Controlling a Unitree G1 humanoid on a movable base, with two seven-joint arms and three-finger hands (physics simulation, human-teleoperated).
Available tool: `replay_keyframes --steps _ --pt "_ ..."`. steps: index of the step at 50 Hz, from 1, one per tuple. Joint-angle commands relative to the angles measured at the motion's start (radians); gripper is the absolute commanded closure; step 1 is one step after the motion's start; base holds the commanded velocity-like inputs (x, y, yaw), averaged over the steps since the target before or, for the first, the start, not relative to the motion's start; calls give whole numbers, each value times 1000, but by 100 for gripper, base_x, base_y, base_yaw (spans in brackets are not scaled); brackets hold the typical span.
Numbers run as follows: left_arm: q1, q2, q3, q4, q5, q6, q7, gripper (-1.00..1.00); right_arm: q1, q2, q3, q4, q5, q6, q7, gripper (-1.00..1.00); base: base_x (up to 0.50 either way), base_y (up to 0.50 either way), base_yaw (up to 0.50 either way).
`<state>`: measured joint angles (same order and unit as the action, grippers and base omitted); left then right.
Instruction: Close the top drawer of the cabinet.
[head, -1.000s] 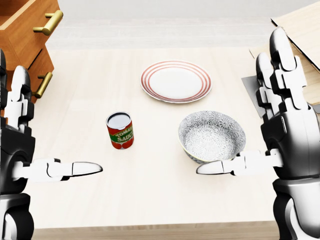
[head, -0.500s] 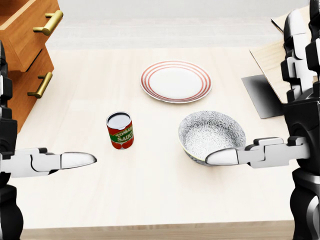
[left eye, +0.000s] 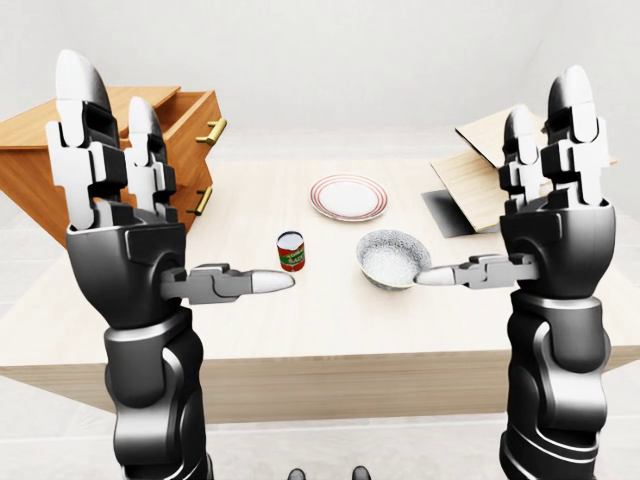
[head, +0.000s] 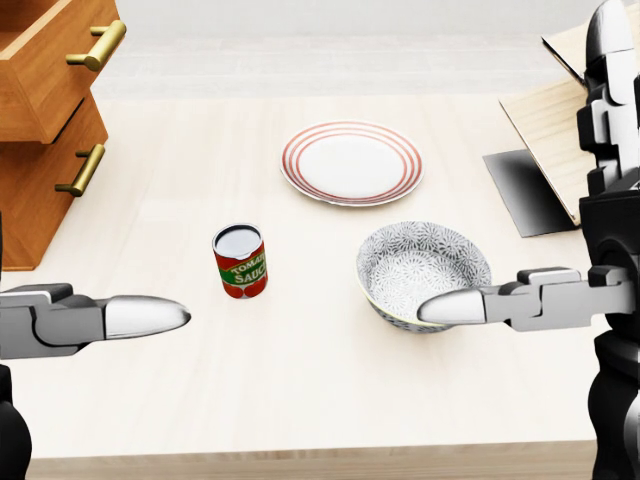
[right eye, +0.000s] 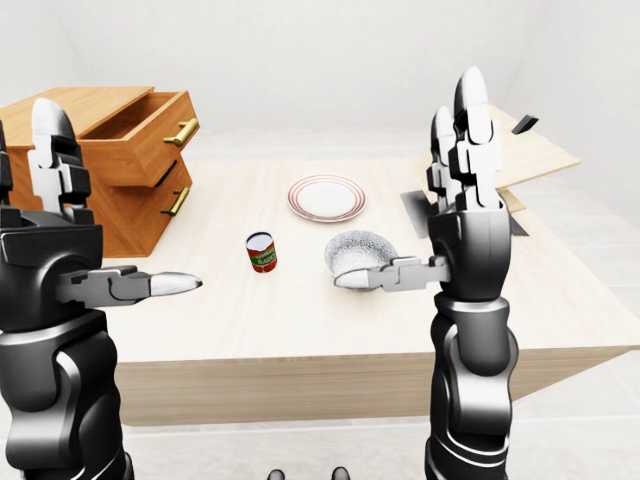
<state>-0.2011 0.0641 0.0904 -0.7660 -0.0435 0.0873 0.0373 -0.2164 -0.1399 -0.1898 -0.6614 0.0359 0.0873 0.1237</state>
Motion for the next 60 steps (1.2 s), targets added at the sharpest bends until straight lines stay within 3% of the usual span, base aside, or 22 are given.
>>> replay_keyframes --steps 1,13,54,60 --pt "-3 -4 -7 -9 5 0 1 -100 -34 -2 -1 -40 18 0 -11 -100 0 0 0" --pt "5 -5 -2 8 5 0 -5 -100 -80 -21 7 -91 30 0 -12 -100 0 0 0" --pt "31 -12 -28 12 54 0 -16 -100 -67 -19 8 -112 50 0 9 -100 0 0 0" --pt "25 -15 -30 -1 63 0 -12 -100 -51 -26 32 -93 12 0 23 -100 6 50 0"
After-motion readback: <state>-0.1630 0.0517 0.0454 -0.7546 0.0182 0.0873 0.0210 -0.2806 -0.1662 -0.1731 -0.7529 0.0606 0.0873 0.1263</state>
